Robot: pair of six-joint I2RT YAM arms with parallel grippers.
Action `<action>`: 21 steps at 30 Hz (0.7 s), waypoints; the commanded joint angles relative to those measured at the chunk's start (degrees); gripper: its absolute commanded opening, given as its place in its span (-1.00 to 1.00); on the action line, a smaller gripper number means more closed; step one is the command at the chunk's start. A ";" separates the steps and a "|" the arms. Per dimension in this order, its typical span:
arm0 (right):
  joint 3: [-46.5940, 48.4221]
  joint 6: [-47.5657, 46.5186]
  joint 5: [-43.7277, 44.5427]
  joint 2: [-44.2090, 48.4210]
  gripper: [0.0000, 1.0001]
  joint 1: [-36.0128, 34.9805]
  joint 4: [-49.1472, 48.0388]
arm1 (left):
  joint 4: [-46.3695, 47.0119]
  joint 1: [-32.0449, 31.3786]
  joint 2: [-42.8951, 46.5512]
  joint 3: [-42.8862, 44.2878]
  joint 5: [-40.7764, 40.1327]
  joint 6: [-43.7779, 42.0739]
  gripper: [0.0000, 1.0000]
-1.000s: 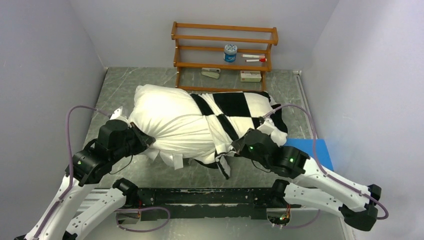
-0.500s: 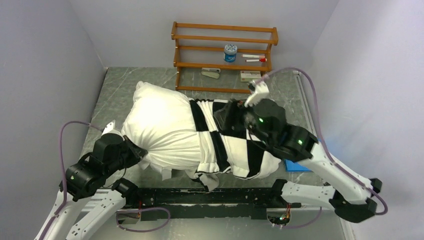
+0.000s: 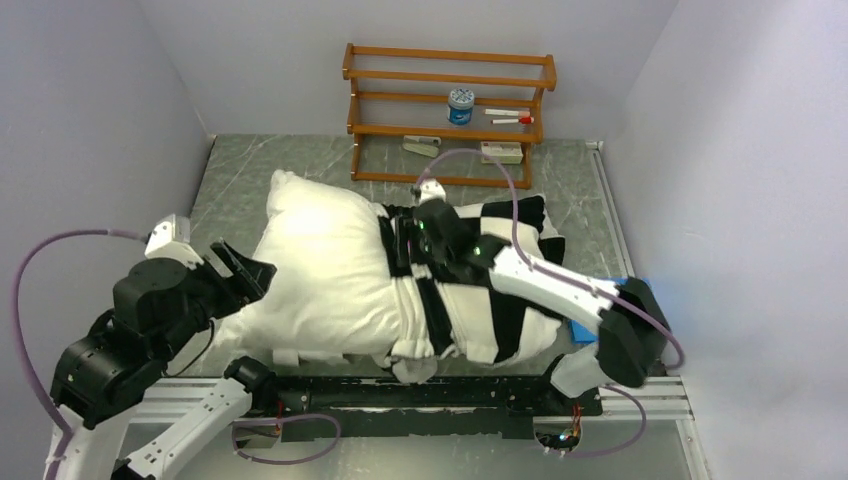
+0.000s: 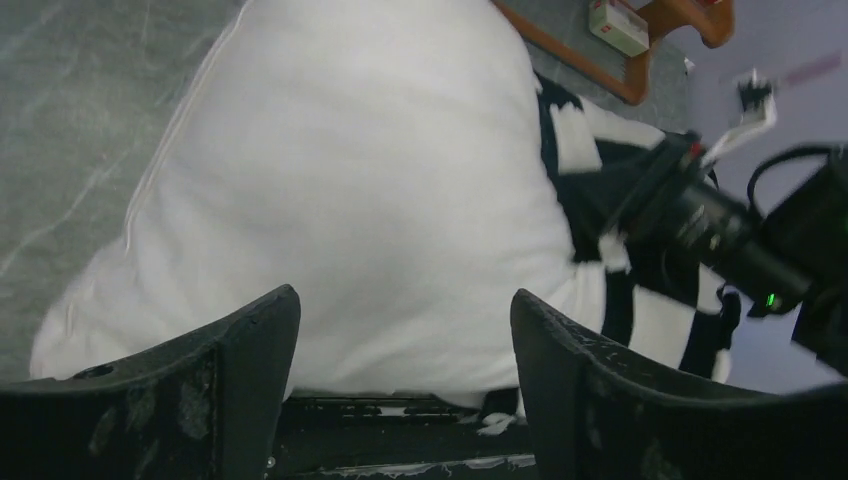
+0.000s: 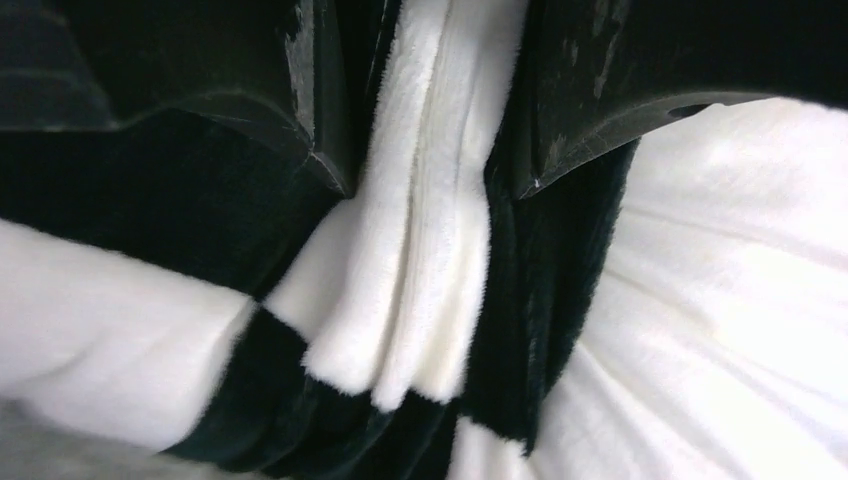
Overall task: Remove the pillowcase from the pillow
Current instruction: Remove the pillow from the pillowcase.
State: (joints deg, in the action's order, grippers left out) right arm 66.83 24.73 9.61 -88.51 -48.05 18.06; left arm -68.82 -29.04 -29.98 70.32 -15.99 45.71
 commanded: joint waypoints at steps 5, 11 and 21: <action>-33.47 23.04 -7.06 13.30 0.16 -21.09 -10.77 | 12.63 0.47 -16.86 2.32 13.36 -16.11 0.78; -39.73 27.41 -4.72 19.10 0.15 -24.54 -11.91 | 21.38 0.03 -31.55 1.01 16.60 -21.10 0.89; -27.88 18.71 7.57 32.98 0.23 -24.42 2.88 | 13.66 -3.75 -25.04 -17.66 9.05 -16.46 -0.31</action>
State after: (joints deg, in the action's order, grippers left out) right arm 35.68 47.29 16.47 -58.46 -70.78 -0.80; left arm -48.12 -31.86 -61.14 60.07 -7.90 28.01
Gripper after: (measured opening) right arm 0.589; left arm 0.495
